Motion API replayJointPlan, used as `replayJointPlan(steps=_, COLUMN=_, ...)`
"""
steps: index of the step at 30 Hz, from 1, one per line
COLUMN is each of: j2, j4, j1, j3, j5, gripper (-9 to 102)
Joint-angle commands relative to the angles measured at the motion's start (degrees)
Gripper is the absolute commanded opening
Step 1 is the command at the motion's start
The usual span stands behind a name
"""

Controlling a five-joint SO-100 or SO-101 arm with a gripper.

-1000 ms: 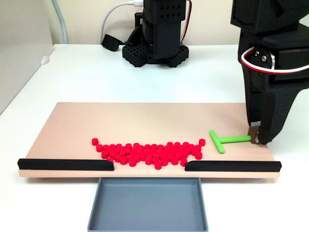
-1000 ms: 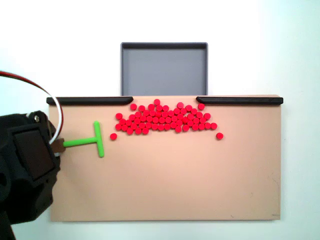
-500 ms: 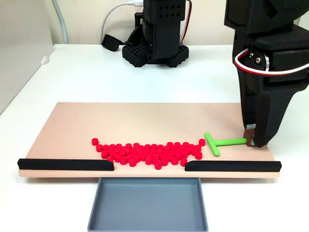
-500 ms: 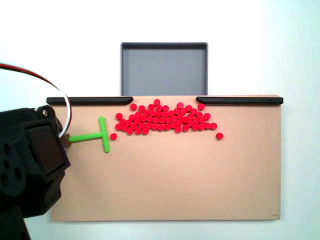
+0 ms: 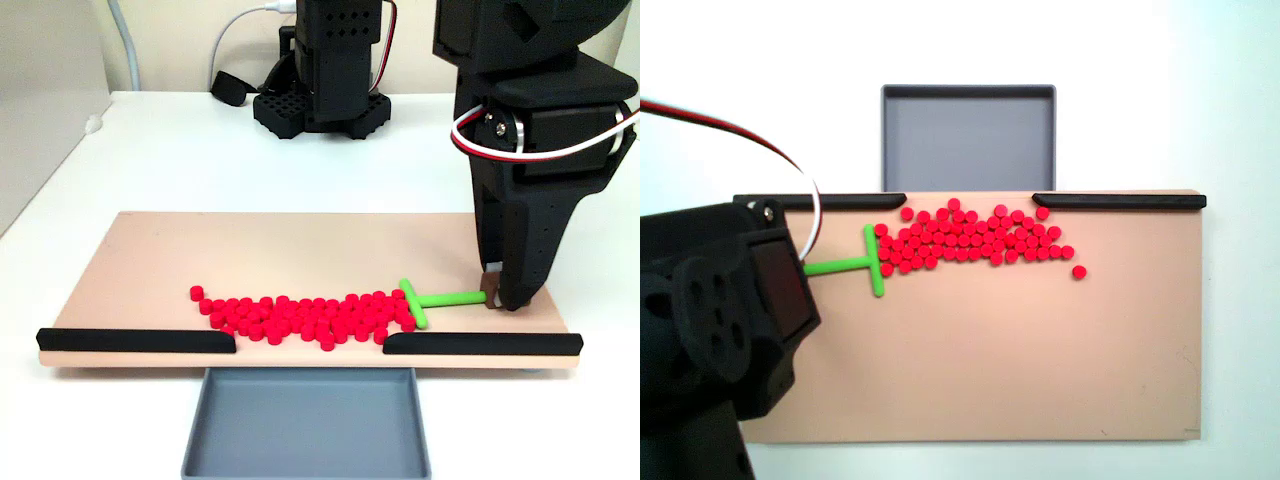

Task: Gather the left side granules

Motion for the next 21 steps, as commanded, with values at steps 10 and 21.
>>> replayJointPlan(steps=10, j2=-1.14, j4=0.18, j1=3.08, j3=0.97, j5=-1.93, gripper=0)
replayJointPlan(steps=21, j2=-1.05, j4=0.18, j1=3.87, j3=1.41, j5=-2.81, gripper=0)
